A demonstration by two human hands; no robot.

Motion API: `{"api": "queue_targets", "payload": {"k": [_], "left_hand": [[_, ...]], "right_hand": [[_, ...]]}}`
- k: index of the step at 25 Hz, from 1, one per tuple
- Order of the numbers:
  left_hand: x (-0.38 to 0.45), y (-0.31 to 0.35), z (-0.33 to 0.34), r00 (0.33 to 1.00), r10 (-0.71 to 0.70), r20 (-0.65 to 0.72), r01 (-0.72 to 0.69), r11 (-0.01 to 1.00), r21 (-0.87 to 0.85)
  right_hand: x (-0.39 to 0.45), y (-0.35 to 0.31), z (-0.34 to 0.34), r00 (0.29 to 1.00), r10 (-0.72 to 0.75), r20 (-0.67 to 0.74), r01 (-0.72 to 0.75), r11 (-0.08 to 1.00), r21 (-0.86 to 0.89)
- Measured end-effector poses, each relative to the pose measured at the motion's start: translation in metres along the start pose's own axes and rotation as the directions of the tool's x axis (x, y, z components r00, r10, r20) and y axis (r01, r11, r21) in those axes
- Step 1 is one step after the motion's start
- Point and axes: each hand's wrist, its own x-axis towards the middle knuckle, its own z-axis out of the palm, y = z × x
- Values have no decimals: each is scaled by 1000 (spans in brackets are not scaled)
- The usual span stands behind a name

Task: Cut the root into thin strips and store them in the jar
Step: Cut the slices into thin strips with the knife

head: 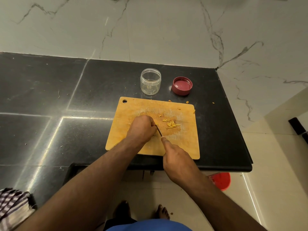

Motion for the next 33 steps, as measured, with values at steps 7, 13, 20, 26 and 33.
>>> {"api": "queue_targets", "payload": {"k": [7,13,20,26,33], "left_hand": [[-2,-3,-2,999,10,31,-10,1000,-4],[-3,-2,-3,1000,-14,16,14,1000,5],[-1,-2,-3,1000,-10,12,10,1000,8],[0,-2,-3,999,-27,20,27,1000,1],[0,-3,-2,999,-19,28,19,1000,5]], "right_hand": [[-18,10,0,992,-8,-123,19,996,84],[-8,2,2,994,-22,-105,30,997,74],[3,-3,3,1000,-1,-14,1,1000,10],[-8,0,3,1000,-7,-18,8,999,35],[-13,3,-1,992,-4,-126,13,998,67]]}}
